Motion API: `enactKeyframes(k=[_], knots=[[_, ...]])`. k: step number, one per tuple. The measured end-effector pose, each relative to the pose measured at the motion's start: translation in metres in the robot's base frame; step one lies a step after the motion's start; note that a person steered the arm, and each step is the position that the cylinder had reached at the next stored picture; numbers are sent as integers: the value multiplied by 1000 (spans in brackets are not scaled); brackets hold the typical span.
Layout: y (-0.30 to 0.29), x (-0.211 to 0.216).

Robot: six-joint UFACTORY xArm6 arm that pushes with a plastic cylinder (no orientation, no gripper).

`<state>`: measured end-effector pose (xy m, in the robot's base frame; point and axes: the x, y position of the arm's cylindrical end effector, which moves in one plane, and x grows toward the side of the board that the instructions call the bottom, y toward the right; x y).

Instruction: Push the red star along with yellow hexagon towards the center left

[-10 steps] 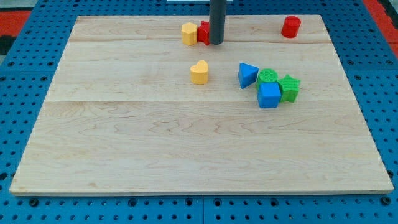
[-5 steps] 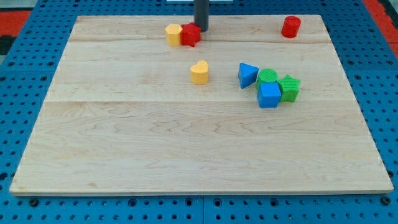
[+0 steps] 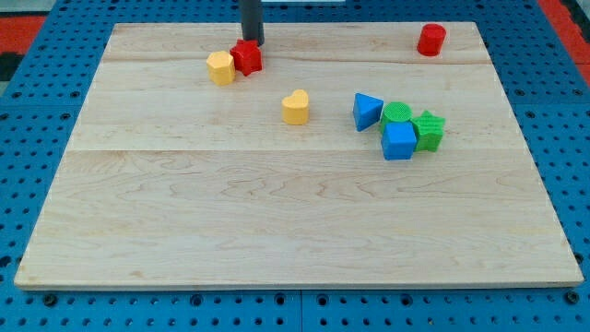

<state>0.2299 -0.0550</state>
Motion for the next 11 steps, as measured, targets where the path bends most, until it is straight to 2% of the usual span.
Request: enactKeyframes(k=[3,5,9,10,11], knots=[[12,4],[11,21],[-68,54],[-71,24],[-92,37]])
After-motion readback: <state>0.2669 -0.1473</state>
